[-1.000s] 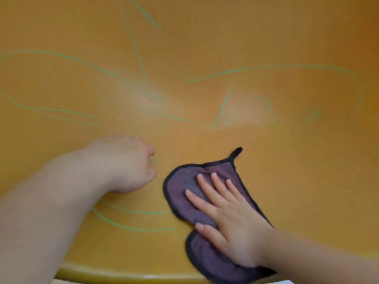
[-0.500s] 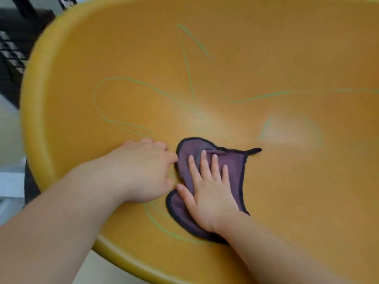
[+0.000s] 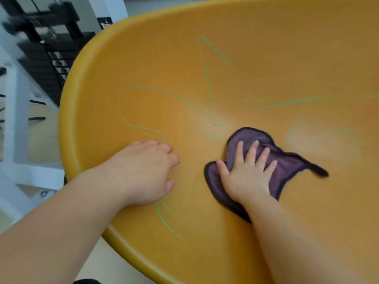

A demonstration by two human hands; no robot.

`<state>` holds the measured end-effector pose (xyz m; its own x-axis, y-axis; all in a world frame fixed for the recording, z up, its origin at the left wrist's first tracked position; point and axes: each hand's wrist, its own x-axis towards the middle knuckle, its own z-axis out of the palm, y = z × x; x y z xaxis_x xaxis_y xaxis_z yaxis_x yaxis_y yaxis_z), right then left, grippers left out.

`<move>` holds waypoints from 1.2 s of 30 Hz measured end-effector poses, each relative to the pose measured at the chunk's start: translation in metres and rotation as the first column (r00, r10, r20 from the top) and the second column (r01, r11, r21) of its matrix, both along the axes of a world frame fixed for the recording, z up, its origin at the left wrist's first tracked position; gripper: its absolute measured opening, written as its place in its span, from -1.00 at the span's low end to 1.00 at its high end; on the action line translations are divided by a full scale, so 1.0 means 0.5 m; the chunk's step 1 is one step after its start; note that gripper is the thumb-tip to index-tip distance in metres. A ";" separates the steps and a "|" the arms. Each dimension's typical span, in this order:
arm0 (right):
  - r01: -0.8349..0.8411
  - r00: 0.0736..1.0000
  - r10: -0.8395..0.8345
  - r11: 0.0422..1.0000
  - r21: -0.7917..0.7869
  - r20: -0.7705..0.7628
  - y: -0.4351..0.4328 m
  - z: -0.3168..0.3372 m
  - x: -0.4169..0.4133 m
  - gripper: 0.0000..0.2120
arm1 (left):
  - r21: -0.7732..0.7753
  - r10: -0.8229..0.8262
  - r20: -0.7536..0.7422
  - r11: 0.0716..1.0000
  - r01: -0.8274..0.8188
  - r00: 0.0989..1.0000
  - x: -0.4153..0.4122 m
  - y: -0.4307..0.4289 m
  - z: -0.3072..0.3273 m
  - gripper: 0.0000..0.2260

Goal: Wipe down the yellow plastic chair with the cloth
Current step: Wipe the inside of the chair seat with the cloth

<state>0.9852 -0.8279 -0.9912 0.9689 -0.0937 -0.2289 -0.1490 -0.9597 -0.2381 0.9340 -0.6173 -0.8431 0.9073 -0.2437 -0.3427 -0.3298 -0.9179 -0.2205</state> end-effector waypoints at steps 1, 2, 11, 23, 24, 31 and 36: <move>-0.111 0.993 0.110 0.994 0.025 0.043 0.054 0.001 -0.024 -0.18 | 0.032 0.000 0.054 0.999 -0.001 0.999 0.002 -0.004 0.000 -0.52; -0.220 0.974 0.215 0.974 0.062 0.072 0.093 0.004 -0.054 -0.19 | 0.072 0.005 0.126 0.997 -0.014 0.992 0.005 -0.009 0.001 -0.52; -0.519 0.844 0.515 0.855 -0.015 0.151 -0.013 0.002 -0.116 -0.17 | 0.176 0.120 0.284 0.969 -0.175 0.951 -0.042 -0.017 -0.028 -0.41; -0.331 0.943 0.329 0.943 0.041 0.047 0.021 0.013 -0.060 -0.04 | 0.186 0.102 0.331 0.968 -0.171 0.938 -0.147 0.040 -0.012 -0.55; -0.422 0.907 0.419 0.902 0.095 0.055 0.053 0.018 -0.105 -0.05 | 0.172 0.097 0.351 0.971 -0.166 0.931 -0.137 0.041 -0.009 -0.54; -0.657 0.753 0.648 0.750 0.076 0.116 0.020 0.014 -0.133 -0.13 | -0.056 0.100 0.550 0.995 -0.083 0.829 -0.112 0.061 -0.022 -0.54; -0.232 0.965 0.245 0.964 -0.133 0.095 -0.073 -0.010 0.013 0.10 | 0.048 0.044 0.417 0.996 -0.070 0.908 -0.102 0.068 -0.020 -0.52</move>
<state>0.9916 -0.8645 -0.9963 0.9850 0.1229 -0.1209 0.1082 -0.9867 -0.1215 0.8829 -0.5831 -0.8531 0.9825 -0.1778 0.0554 -0.1437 -0.9130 -0.3819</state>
